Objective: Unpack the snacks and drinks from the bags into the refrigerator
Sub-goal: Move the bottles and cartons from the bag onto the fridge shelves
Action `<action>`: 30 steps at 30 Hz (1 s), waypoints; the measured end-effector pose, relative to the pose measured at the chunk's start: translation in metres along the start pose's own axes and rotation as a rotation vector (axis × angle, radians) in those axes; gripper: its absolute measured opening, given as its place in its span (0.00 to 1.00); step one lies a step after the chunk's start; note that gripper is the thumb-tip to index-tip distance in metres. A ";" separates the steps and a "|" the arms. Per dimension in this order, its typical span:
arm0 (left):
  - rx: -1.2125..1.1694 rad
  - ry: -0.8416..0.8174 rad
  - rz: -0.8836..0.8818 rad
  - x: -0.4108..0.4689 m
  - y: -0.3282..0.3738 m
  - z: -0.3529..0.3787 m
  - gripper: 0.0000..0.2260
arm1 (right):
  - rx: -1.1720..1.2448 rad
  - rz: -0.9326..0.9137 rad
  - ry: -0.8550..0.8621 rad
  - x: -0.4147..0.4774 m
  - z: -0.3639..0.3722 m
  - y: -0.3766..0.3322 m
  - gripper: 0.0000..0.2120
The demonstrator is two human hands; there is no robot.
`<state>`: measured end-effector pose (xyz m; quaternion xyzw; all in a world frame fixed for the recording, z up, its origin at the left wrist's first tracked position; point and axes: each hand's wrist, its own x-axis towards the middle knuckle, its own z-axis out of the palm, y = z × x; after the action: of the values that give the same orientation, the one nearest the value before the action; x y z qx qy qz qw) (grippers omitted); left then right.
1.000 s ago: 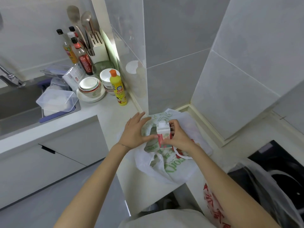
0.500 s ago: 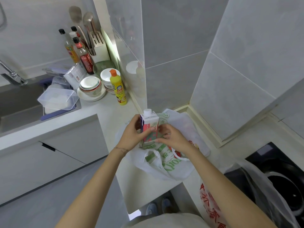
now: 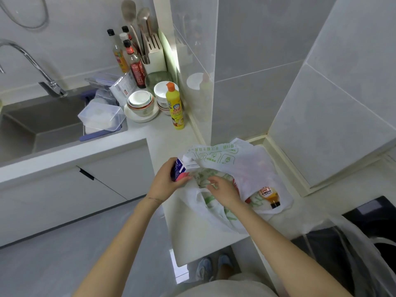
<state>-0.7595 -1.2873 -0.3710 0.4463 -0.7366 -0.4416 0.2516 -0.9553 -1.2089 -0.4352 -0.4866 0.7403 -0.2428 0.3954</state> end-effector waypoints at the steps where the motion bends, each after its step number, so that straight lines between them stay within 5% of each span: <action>1: 0.004 0.011 -0.005 -0.001 -0.006 0.001 0.17 | -0.044 -0.023 0.020 0.000 0.003 0.000 0.19; 10: -0.129 0.086 -0.116 0.002 -0.029 0.019 0.18 | -0.194 -0.012 0.195 0.009 0.020 -0.008 0.20; 30: -0.129 0.128 -0.196 0.008 -0.067 0.027 0.15 | 0.267 0.272 0.091 0.034 0.052 -0.013 0.10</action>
<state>-0.7550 -1.2972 -0.4428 0.5262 -0.6419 -0.4812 0.2818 -0.9134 -1.2442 -0.4673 -0.3138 0.7776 -0.3049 0.4515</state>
